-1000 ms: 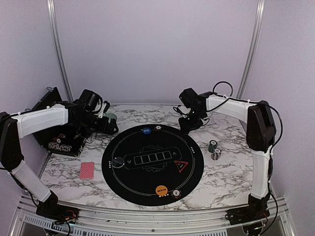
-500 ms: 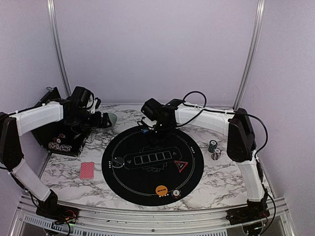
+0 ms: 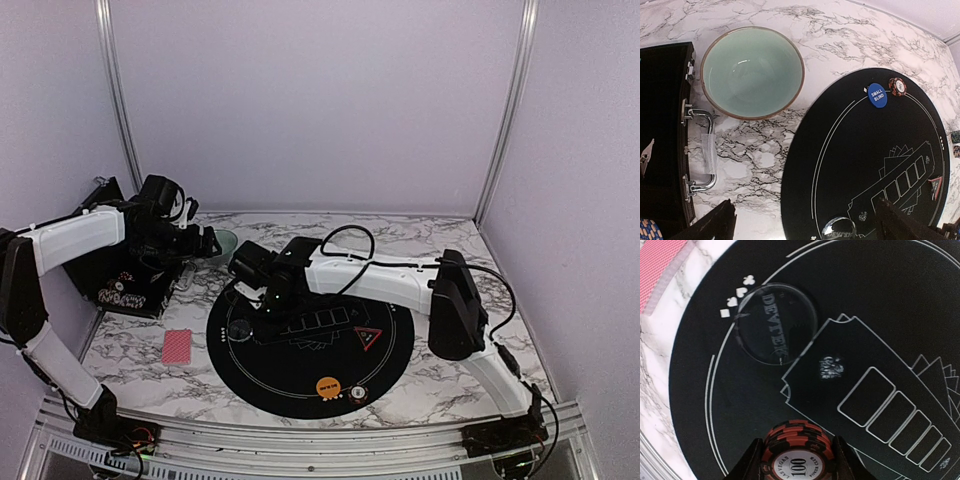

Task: Distribute texas hold em gaming equipment
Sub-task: Place the poker chips pile in the dealer area.

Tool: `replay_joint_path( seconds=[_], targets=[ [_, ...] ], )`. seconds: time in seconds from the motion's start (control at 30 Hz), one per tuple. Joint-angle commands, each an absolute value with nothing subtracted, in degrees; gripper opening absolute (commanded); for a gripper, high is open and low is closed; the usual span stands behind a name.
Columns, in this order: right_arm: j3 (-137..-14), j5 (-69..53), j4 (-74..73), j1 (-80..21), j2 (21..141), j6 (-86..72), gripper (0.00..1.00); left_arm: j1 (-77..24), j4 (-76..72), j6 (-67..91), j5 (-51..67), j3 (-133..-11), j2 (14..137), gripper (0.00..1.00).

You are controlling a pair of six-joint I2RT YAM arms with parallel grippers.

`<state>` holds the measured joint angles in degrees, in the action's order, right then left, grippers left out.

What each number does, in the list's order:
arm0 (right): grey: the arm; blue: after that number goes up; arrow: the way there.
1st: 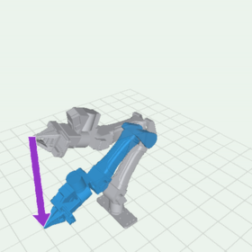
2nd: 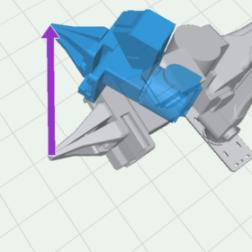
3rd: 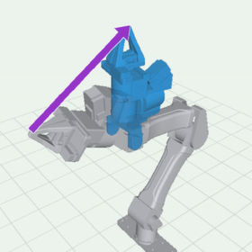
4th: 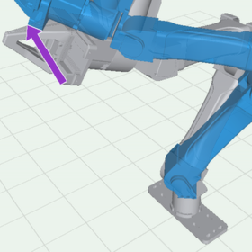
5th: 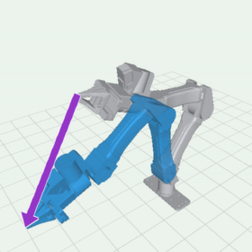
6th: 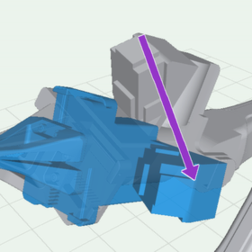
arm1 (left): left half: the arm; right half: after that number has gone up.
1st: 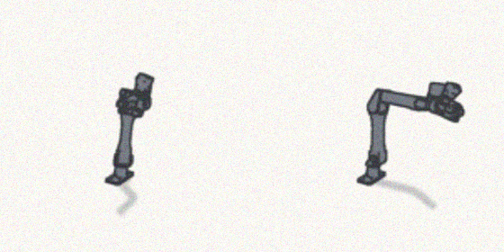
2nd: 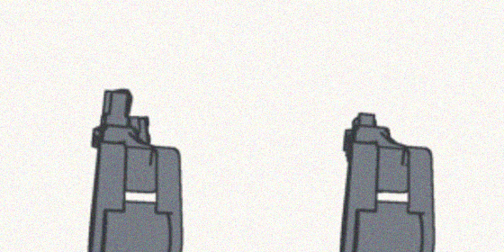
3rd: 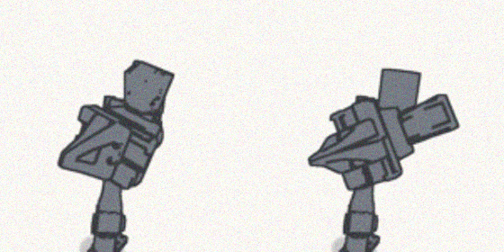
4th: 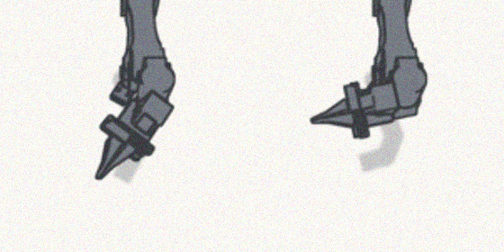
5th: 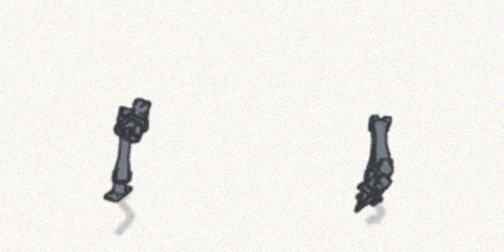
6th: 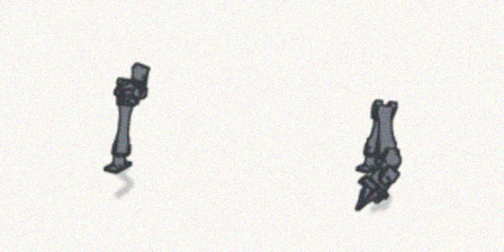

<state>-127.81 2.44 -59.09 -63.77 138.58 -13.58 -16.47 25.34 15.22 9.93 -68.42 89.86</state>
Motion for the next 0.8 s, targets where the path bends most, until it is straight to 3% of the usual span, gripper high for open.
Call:
replay_joint_path(
  seconds=[0.0,0.5,0.63,0.77],
  targets=[
    [-132.35,0.88,-59.57,-66.1,140.98,-14.78,0.29,-15.94,26.46,15.43,10.64,-69.78,89.27,0.99],
    [-134.91,-1.37,-58.79,-68.64,145.77,-15.67,0.3,-15.89,26.46,15.43,11.04,-69.79,89.73,0.99],
    [-134.98,-1.49,-58.72,-68.88,145.85,-15.39,0.35,-15.91,26.46,15.38,11.09,-69.74,89.79,0.99],
    [-135.01,-1.54,-58.8,-68.92,145.68,-15.23,0.47,-15.91,26.52,15.43,11.2,-69.78,89.91,0.99]
  ],
)
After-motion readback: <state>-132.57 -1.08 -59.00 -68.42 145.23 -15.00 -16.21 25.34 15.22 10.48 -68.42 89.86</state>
